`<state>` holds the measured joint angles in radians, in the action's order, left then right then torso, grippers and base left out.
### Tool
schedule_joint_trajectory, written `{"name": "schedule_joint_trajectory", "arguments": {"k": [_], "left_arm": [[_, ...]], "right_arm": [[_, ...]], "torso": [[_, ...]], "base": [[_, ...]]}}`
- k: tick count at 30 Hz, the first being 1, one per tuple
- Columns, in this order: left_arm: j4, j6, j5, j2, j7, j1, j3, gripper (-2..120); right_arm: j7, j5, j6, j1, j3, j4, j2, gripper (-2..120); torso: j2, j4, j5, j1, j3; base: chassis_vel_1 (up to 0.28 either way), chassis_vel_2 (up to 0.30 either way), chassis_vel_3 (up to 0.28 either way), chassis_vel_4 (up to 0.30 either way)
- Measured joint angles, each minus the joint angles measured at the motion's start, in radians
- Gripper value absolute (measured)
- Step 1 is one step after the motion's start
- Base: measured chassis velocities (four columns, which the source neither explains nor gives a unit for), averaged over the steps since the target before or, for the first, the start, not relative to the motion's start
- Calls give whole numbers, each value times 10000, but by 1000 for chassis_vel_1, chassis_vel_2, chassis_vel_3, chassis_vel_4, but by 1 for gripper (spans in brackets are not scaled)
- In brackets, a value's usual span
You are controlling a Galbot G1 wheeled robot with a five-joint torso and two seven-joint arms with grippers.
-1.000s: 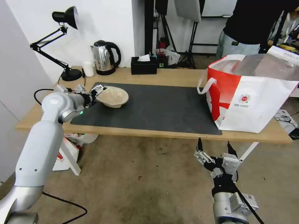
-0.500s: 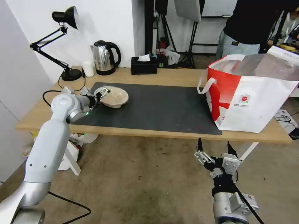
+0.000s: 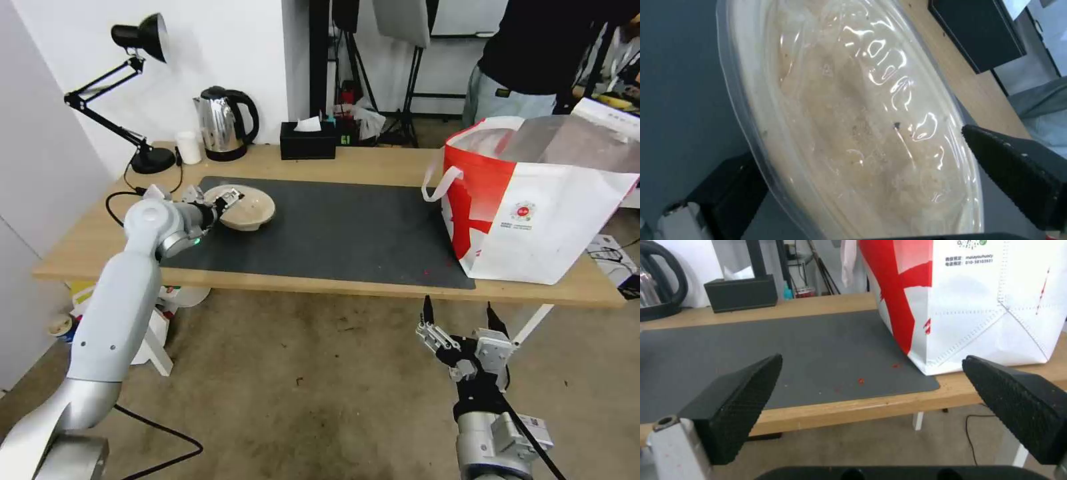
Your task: Pick up the trash from the table and place it into the takeout bag.
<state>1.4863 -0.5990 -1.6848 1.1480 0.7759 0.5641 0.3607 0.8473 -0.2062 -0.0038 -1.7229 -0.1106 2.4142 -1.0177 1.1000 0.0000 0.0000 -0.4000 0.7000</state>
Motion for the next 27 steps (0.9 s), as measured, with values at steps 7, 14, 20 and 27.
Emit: {"name": "schedule_joint_trajectory", "arguments": {"k": [7,14,20,27], "left_arm": [[-43,-7,61,74,-86,-29,-50,94],[-37,-11,105,79,-112,-6,-49,67],[35,-11,109,14,-139,39,-9,45],[79,-8,118,-60,-186,89,23,21]], "right_arm": [[0,0,0,0,0,0,0,100],[0,0,0,0,0,0,0,100],[0,0,0,0,0,0,0,100],[0,0,0,0,0,0,0,100]], "torso": [[0,-1,0,0,0],[0,-1,0,0,0],[0,0,0,1,0],[0,0,1,0,0]], "base": [[0,0,0,0],[0,0,0,0],[0,0,0,0],[0,0,0,0]]}}
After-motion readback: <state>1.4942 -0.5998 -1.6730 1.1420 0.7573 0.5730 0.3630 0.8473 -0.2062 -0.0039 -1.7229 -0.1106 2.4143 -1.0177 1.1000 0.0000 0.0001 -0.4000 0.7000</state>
